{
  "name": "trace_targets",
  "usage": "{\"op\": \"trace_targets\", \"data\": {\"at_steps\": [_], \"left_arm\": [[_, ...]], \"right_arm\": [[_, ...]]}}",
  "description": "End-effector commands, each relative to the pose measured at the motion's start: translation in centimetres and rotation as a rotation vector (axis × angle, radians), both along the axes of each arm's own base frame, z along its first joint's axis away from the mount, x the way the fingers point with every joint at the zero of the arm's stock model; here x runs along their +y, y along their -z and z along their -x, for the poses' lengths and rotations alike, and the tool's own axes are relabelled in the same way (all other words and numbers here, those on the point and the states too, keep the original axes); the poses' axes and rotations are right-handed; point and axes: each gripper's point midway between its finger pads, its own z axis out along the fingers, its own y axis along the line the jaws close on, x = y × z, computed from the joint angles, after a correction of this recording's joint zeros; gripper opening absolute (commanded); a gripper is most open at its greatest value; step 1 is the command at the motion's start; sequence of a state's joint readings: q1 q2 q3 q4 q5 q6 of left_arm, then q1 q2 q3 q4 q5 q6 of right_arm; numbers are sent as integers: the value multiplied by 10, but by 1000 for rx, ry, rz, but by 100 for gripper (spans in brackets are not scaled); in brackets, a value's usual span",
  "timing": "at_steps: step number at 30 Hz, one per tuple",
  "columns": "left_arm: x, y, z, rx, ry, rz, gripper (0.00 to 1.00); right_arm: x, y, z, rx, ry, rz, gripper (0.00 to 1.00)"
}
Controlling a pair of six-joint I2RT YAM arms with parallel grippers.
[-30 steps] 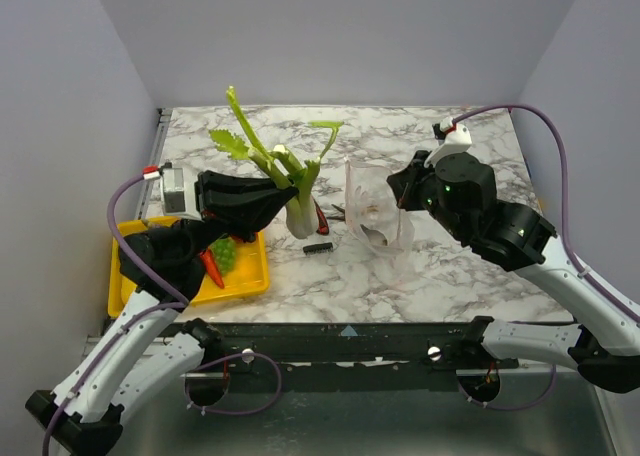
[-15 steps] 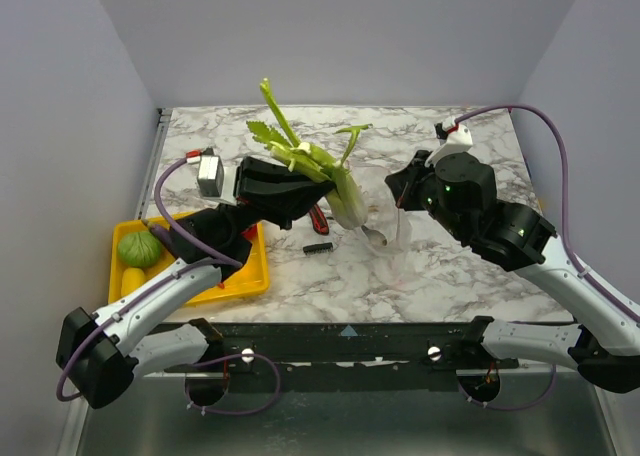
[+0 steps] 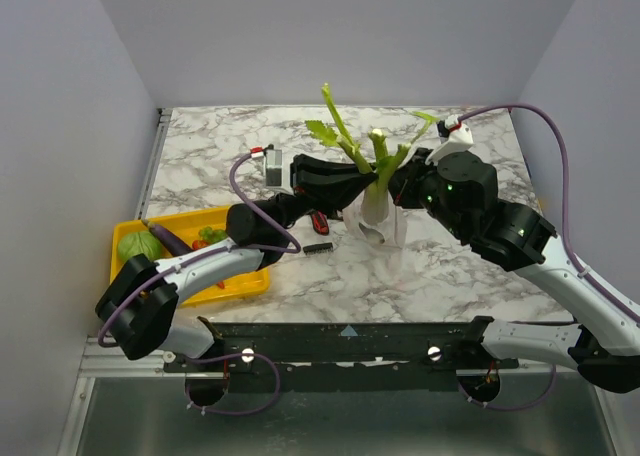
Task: Place the food in the zip-top bag and seal the zipper
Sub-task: Place the fake vegetable in the zipper food storage bag.
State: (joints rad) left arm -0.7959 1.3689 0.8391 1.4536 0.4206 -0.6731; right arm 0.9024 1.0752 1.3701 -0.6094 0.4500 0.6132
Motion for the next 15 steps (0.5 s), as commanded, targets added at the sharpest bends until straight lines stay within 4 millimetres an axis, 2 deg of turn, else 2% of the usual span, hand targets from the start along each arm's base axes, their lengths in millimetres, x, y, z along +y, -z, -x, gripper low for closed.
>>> {"op": "trace_targets", "data": {"at_steps": [1, 6, 13, 14, 15], "left_arm": [[14, -18, 1, -33, -83, 143, 0], [14, 6, -10, 99, -186, 167, 0], [21, 5, -4, 118, -243, 193, 1], [26, 7, -8, 153, -265, 207, 4], [29, 10, -10, 179, -271, 215, 13]], "right_arm": [[2, -21, 1, -31, 0, -72, 1], [-2, -21, 0, -37, 24, -76, 1], [-2, -23, 0, -42, 26, -84, 0], [-2, -22, 0, -41, 27, -84, 1], [-3, -23, 0, -43, 29, -85, 1]]}}
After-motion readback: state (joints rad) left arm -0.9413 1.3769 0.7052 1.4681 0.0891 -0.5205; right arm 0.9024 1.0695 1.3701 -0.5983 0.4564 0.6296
